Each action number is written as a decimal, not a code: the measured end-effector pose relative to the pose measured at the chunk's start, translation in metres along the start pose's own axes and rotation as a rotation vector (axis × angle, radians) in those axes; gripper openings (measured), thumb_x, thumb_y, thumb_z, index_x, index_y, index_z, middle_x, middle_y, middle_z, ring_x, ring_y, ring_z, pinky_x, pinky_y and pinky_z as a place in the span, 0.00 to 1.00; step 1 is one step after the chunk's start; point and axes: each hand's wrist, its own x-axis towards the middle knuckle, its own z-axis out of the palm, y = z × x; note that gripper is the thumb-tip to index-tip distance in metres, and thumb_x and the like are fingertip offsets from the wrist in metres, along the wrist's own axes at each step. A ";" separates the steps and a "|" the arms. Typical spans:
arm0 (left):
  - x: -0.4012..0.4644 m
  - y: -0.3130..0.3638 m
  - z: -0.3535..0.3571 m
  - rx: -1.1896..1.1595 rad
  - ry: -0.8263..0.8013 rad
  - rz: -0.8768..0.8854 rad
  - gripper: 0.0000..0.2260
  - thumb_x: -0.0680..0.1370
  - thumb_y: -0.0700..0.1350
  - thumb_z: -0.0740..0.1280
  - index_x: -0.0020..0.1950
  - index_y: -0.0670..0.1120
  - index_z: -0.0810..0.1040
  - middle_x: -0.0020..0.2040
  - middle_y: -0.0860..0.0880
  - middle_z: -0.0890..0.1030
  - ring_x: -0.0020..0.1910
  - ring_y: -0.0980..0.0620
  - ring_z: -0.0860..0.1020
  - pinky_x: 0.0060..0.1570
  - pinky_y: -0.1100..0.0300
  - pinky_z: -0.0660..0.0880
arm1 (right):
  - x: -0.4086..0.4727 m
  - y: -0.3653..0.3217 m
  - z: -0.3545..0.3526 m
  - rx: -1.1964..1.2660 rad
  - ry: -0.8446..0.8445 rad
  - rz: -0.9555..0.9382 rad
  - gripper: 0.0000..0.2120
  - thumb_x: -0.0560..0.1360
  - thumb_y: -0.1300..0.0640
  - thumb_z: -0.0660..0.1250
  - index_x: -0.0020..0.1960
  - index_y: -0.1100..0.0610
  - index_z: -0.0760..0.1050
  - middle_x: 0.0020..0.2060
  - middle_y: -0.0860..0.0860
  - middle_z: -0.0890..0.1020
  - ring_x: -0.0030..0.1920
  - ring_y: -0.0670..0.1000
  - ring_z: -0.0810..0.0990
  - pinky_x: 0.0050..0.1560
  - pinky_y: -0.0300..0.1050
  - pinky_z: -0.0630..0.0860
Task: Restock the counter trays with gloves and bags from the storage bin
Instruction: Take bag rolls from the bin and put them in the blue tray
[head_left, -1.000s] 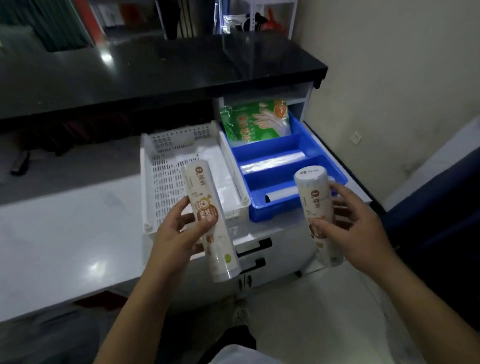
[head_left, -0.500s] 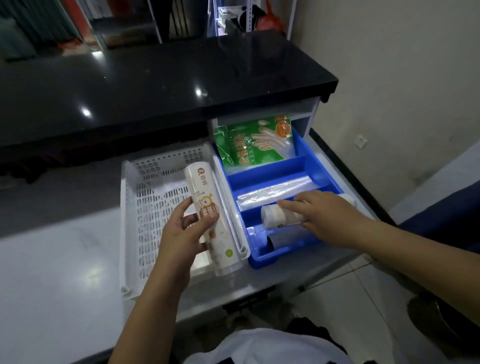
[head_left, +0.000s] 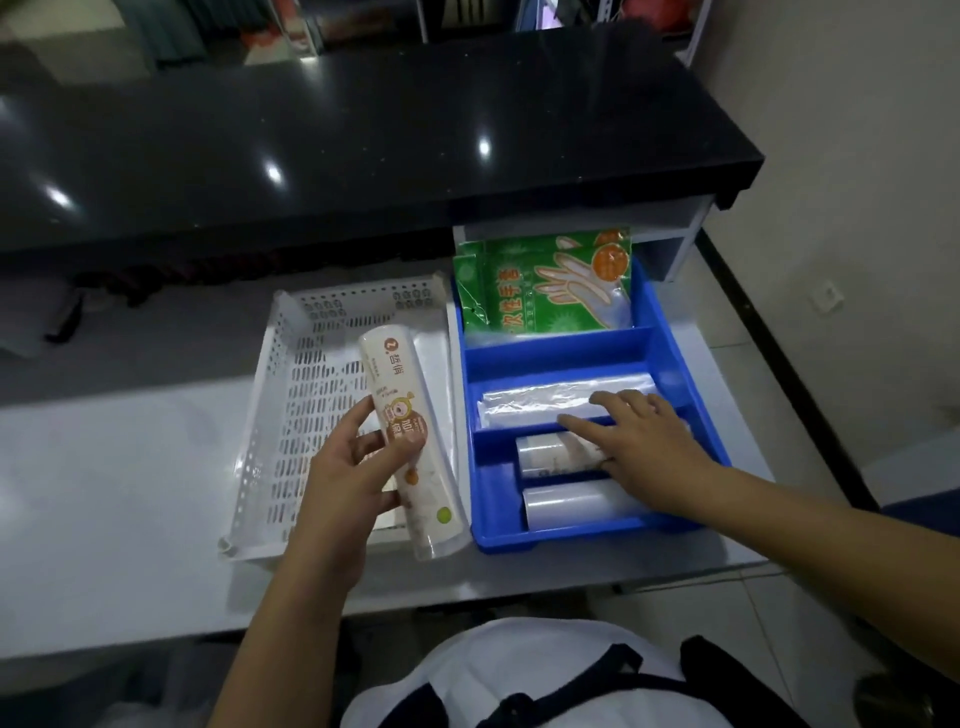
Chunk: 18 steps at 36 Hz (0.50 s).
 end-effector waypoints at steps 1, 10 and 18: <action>-0.001 0.000 0.003 0.006 -0.002 -0.001 0.22 0.69 0.47 0.75 0.60 0.65 0.76 0.51 0.52 0.86 0.49 0.52 0.85 0.35 0.59 0.82 | -0.001 0.003 0.000 0.016 -0.012 0.005 0.33 0.81 0.49 0.61 0.79 0.39 0.47 0.78 0.53 0.58 0.76 0.58 0.58 0.74 0.57 0.56; 0.007 0.015 0.034 0.272 -0.163 0.058 0.27 0.67 0.53 0.76 0.62 0.72 0.74 0.53 0.59 0.83 0.52 0.57 0.83 0.43 0.56 0.82 | -0.028 0.000 -0.003 0.293 0.132 0.181 0.31 0.78 0.48 0.65 0.78 0.44 0.59 0.76 0.51 0.64 0.77 0.56 0.57 0.75 0.57 0.53; 0.024 0.035 0.101 0.821 -0.580 0.269 0.31 0.72 0.47 0.75 0.66 0.74 0.69 0.57 0.65 0.78 0.51 0.63 0.79 0.51 0.58 0.78 | -0.115 -0.023 0.018 0.637 0.383 0.553 0.30 0.75 0.39 0.61 0.76 0.42 0.62 0.77 0.48 0.63 0.78 0.54 0.54 0.75 0.61 0.55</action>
